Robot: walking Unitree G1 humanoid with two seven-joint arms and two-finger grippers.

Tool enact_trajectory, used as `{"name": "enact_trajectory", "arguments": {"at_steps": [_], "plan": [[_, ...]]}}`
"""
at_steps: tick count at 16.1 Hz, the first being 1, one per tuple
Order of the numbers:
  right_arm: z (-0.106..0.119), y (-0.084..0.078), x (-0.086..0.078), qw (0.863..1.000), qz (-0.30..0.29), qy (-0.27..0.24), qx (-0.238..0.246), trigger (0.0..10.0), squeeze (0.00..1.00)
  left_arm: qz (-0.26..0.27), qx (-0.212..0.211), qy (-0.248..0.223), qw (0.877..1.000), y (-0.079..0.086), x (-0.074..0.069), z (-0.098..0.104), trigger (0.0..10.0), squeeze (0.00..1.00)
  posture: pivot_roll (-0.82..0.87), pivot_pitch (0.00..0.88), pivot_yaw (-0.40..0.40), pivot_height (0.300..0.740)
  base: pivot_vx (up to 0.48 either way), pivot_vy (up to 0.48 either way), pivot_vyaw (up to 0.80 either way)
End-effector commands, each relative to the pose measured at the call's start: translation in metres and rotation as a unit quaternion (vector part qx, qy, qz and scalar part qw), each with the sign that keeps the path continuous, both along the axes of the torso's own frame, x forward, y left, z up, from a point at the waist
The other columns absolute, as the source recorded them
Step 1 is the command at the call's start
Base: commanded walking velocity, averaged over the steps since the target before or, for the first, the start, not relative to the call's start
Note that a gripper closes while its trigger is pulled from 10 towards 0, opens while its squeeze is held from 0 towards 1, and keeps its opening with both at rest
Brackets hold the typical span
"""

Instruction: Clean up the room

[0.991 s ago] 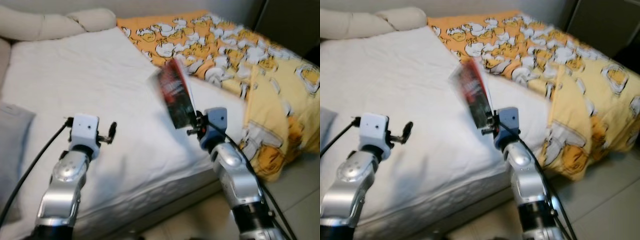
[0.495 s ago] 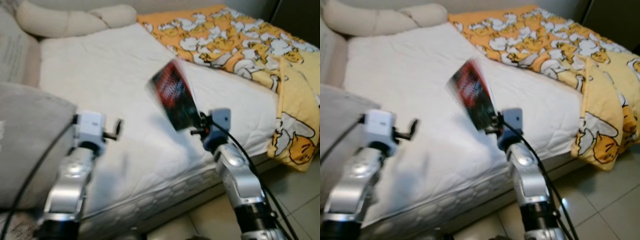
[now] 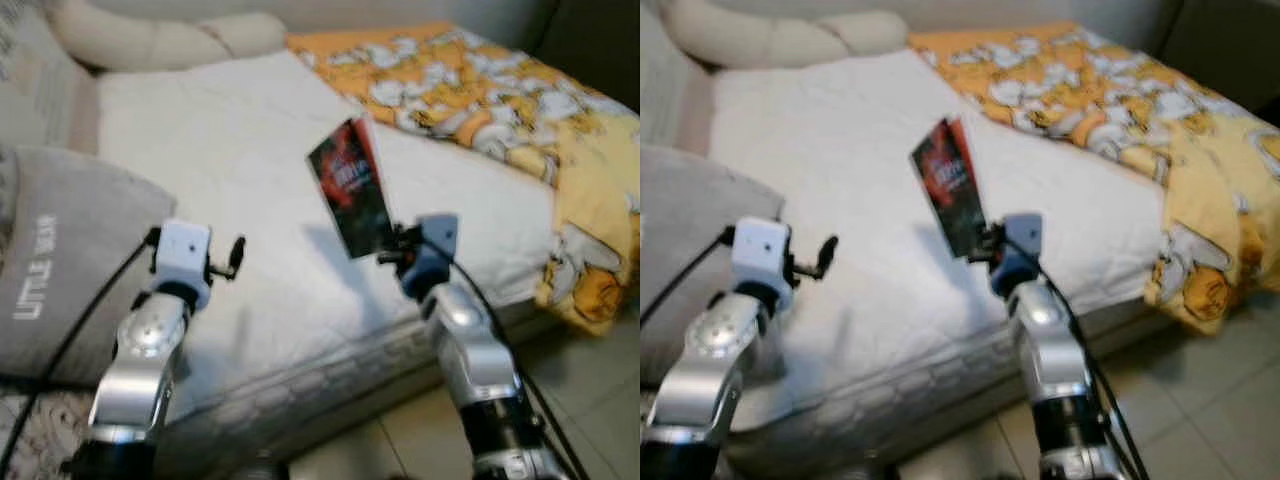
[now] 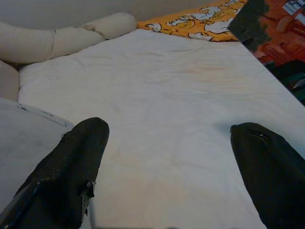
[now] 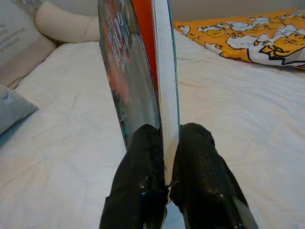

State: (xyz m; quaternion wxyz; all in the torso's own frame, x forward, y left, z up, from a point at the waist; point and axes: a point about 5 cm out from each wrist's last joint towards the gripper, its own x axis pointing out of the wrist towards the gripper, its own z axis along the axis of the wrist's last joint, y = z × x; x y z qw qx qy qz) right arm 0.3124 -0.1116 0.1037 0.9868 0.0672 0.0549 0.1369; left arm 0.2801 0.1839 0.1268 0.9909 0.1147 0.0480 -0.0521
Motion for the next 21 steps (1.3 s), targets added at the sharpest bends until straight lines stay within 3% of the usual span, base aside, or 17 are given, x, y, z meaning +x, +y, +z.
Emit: {"name": "enact_trajectory", "arguments": {"at_steps": [1,8,18,21], "plan": [[0.01,-0.003,0.003,1.0,-0.001,-0.022,0.0,10.0,0.0,-0.008,-0.004,-0.011,1.0,-0.005,-0.001,0.003,10.0,0.0,0.07,0.0,-0.027,0.74,0.0,0.0,0.0],[0.006,-0.006,0.003,1.0,-0.005,-0.015,0.004,10.0,0.0,-0.014,-0.005,-0.009,1.0,-0.006,-0.002,0.001,10.0,0.0,0.07,0.0,-0.025,0.74,0.072,0.0,0.0],[0.0,0.01,-0.003,0.998,0.068,0.0,-0.002,10.0,0.0,0.001,-0.009,-0.013,1.0,-0.004,-0.001,0.002,10.0,0.0,0.08,0.0,-0.03,0.74,0.278,0.0,0.74],[-0.003,0.014,-0.007,0.995,0.1,0.013,0.007,10.0,0.0,0.005,-0.011,-0.014,1.0,-0.004,-0.002,0.002,10.0,0.0,0.09,0.0,-0.037,0.74,0.094,0.0,0.0]]}}
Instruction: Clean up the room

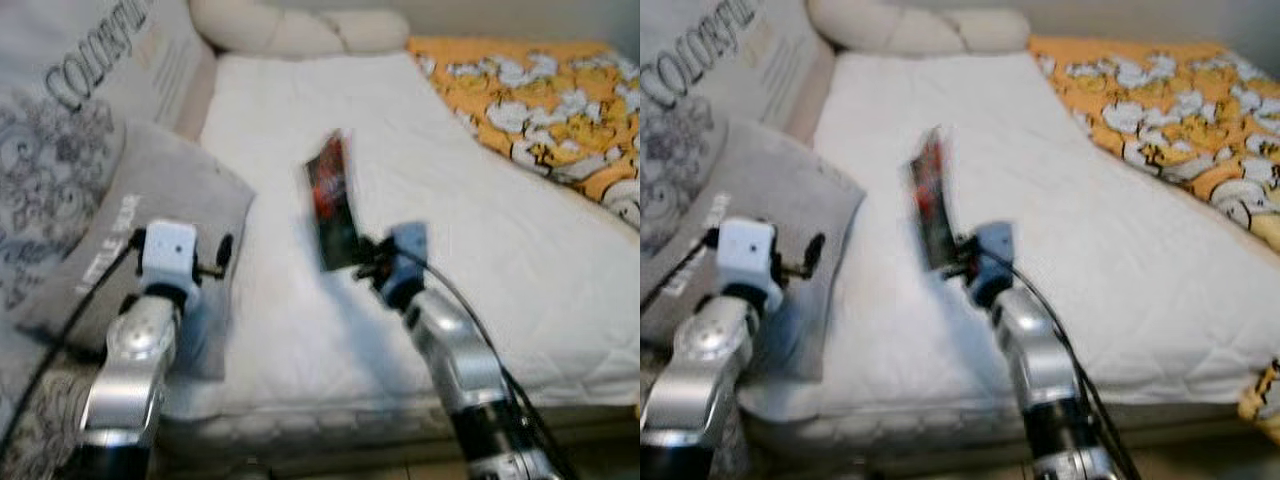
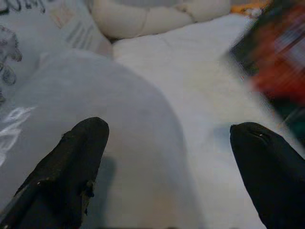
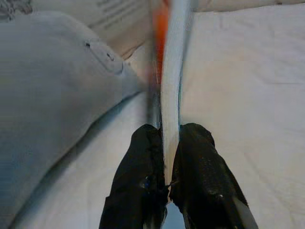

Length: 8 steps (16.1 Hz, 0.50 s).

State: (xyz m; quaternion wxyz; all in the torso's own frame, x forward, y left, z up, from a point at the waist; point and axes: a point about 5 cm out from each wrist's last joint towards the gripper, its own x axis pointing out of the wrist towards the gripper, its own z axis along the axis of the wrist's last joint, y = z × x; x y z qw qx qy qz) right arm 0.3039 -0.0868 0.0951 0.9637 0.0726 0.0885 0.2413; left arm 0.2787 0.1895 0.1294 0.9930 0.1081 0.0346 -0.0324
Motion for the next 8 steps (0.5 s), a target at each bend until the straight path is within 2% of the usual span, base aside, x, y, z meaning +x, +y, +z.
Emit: {"name": "enact_trajectory", "arguments": {"at_steps": [1,5,8], "plan": [[0.005,-0.011,0.001,1.0,-0.009,-0.014,0.001,10.0,0.0,-0.012,-0.004,0.0,1.0,-0.009,-0.001,-0.001,10.0,0.0,0.09,0.0,-0.039,0.74,0.0,0.0,0.0],[0.006,-0.016,0.006,1.0,-0.016,-0.003,0.017,10.0,0.0,-0.025,0.015,0.008,1.0,-0.009,-0.005,-0.001,10.0,0.0,0.1,0.0,-0.041,0.74,0.0,0.0,0.0],[0.009,-0.014,0.021,0.998,-0.01,0.028,0.05,10.0,0.0,-0.074,0.026,0.029,0.997,-0.01,-0.01,-0.002,10.0,0.0,0.11,0.0,-0.034,0.74,0.0,0.0,0.0]]}}
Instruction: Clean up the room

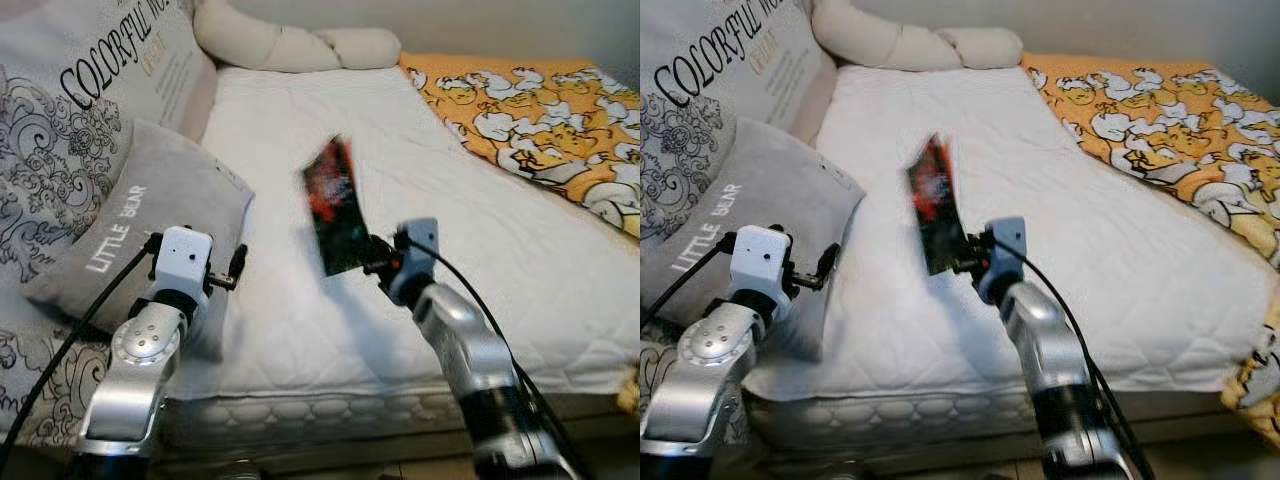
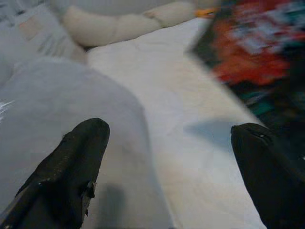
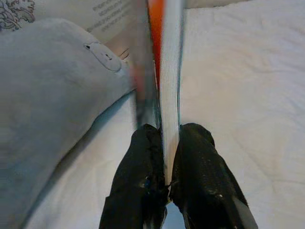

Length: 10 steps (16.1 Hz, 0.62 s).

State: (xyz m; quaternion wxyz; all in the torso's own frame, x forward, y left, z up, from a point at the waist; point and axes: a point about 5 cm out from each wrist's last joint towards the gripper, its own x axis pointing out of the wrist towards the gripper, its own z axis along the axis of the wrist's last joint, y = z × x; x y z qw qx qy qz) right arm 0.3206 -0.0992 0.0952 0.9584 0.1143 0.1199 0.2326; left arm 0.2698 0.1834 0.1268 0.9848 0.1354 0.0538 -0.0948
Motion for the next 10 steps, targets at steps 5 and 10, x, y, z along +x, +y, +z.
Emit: {"name": "enact_trajectory", "arguments": {"at_steps": [5,10], "plan": [[0.005,0.008,0.028,0.991,0.017,0.078,0.109,10.0,0.0,-0.125,-0.007,0.072,0.99,0.0,-0.02,0.001,10.0,0.0,0.14,0.0,-0.016,0.74,0.0,0.0,0.0],[-0.041,0.008,0.021,0.97,-0.032,0.206,0.128,10.0,0.0,-0.216,-0.011,0.156,0.964,-0.001,-0.057,0.0,10.0,0.0,0.23,0.0,-0.003,0.74,0.0,0.0,0.0]]}}
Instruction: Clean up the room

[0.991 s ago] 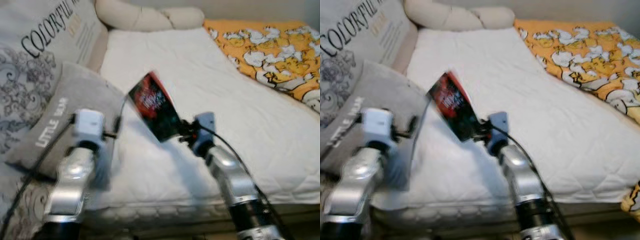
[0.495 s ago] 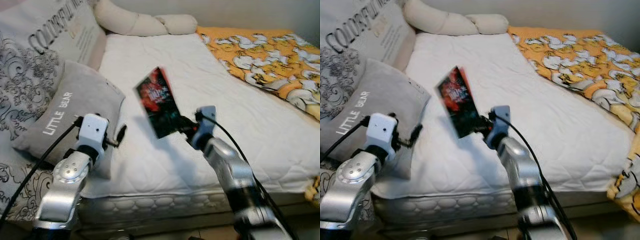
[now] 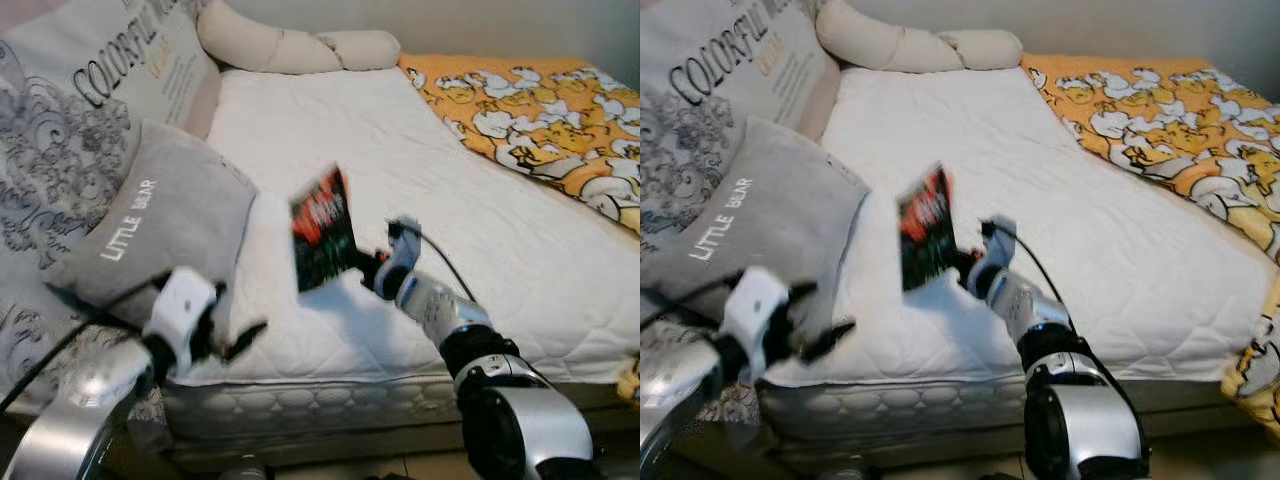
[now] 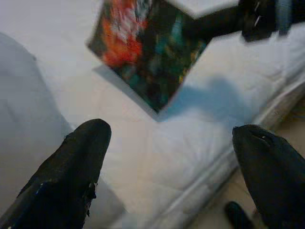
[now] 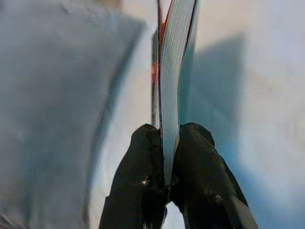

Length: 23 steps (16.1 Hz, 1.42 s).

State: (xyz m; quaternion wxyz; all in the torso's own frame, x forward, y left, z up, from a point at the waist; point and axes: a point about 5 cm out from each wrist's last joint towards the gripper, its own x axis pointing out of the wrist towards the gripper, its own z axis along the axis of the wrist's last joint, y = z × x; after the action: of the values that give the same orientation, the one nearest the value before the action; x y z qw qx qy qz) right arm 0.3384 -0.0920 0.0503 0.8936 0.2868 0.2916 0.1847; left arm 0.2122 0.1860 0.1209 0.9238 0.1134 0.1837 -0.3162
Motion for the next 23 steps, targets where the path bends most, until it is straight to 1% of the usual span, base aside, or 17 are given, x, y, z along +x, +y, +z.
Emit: {"name": "enact_trajectory", "arguments": {"at_steps": [1,2,3,5,6,7,8,9,10,11,13,15,16,19,22,23], "plan": [[0.001,0.001,0.002,1.0,-0.002,-0.007,-0.009,10.0,0.0,-0.011,-0.003,-0.007,1.0,-0.004,-0.001,0.007,10.0,0.0,0.23,0.0,-0.002,0.74,0.0,0.0,0.0],[-0.005,0.001,-0.002,1.0,-0.007,0.009,-0.01,10.0,0.0,-0.013,-0.002,-0.008,1.0,-0.006,-0.003,0.009,10.0,0.0,0.25,0.0,0.003,0.74,0.0,0.0,0.0],[-0.011,0.001,-0.005,0.999,-0.017,0.021,-0.024,10.0,0.0,-0.012,-0.004,-0.006,1.0,-0.007,-0.005,0.01,10.0,0.0,0.26,0.0,0.007,0.74,0.0,0.0,0.0],[-0.013,0.001,-0.006,0.999,-0.022,0.026,-0.031,10.0,0.0,-0.012,-0.004,-0.005,1.0,-0.008,-0.007,0.012,10.0,0.0,0.27,0.0,0.009,0.74,0.0,0.0,0.0],[-0.017,0.002,-0.007,0.997,-0.041,0.037,-0.047,10.0,0.0,-0.017,-0.001,-0.001,1.0,-0.01,-0.013,0.016,10.0,0.0,0.31,0.0,0.012,0.74,0.0,0.0,0.0],[-0.018,0.002,-0.007,0.996,-0.051,0.039,-0.057,10.0,0.27,-0.015,0.002,-0.002,1.0,-0.011,-0.015,0.018,10.0,0.0,0.32,0.009,0.012,0.74,0.0,0.0,0.0],[-0.016,0.003,-0.005,0.994,-0.073,0.041,-0.065,10.0,0.47,-0.007,0.005,-0.005,1.0,-0.012,-0.017,0.021,10.0,0.0,0.33,0.028,0.008,0.74,0.0,0.0,0.0],[-0.015,0.002,-0.004,0.993,-0.085,0.041,-0.065,10.0,0.65,-0.002,0.007,-0.008,1.0,-0.011,-0.017,0.022,10.0,0.0,0.34,0.036,0.007,0.74,0.0,0.0,0.0],[-0.011,0.001,0.001,0.991,-0.115,0.042,-0.055,10.0,0.95,0.01,0.007,-0.013,1.0,-0.011,-0.019,0.024,10.0,0.0,0.35,0.05,0.001,0.74,0.0,0.0,0.0],[-0.009,0.0,0.003,0.989,-0.129,0.042,-0.05,10.0,1.0,0.018,0.01,-0.016,1.0,-0.011,-0.02,0.025,10.0,0.0,0.35,0.054,-0.003,0.74,0.0,0.0,0.0],[-0.008,-0.004,0.004,0.987,-0.144,0.038,-0.051,10.0,1.0,0.025,0.01,-0.015,1.0,-0.012,-0.021,0.025,10.0,0.0,0.36,0.06,-0.01,0.74,0.0,0.0,0.0],[-0.01,-0.012,0.003,0.984,-0.166,0.038,-0.055,10.0,1.0,0.031,0.01,-0.011,0.999,-0.014,-0.025,0.023,10.0,0.0,0.35,0.047,-0.011,0.74,0.0,0.0,0.0],[-0.011,-0.018,0.003,0.98,-0.183,0.037,-0.065,10.0,1.0,0.031,0.01,-0.01,0.999,-0.015,-0.025,0.022,10.0,0.0,0.34,0.042,-0.008,0.74,0.0,0.0,0.0],[-0.006,-0.031,0.008,0.974,-0.216,0.026,-0.063,10.0,1.0,0.033,-0.001,-0.009,0.999,-0.02,-0.023,0.022,10.0,0.0,0.31,0.017,-0.004,0.74,0.0,0.0,0.0],[-0.002,-0.04,0.011,0.974,-0.216,0.017,-0.065,10.0,1.0,0.032,-0.006,-0.007,0.999,-0.025,-0.017,0.016,10.0,0.0,0.28,0.0,-0.006,0.74,0.0,0.0,0.0],[-0.002,-0.043,0.01,0.977,-0.205,0.008,-0.066,10.0,1.0,0.034,-0.008,-0.007,0.999,-0.027,-0.014,0.012,10.0,0.0,0.27,0.0,-0.008,0.74,0.0,0.0,0.0]]}}
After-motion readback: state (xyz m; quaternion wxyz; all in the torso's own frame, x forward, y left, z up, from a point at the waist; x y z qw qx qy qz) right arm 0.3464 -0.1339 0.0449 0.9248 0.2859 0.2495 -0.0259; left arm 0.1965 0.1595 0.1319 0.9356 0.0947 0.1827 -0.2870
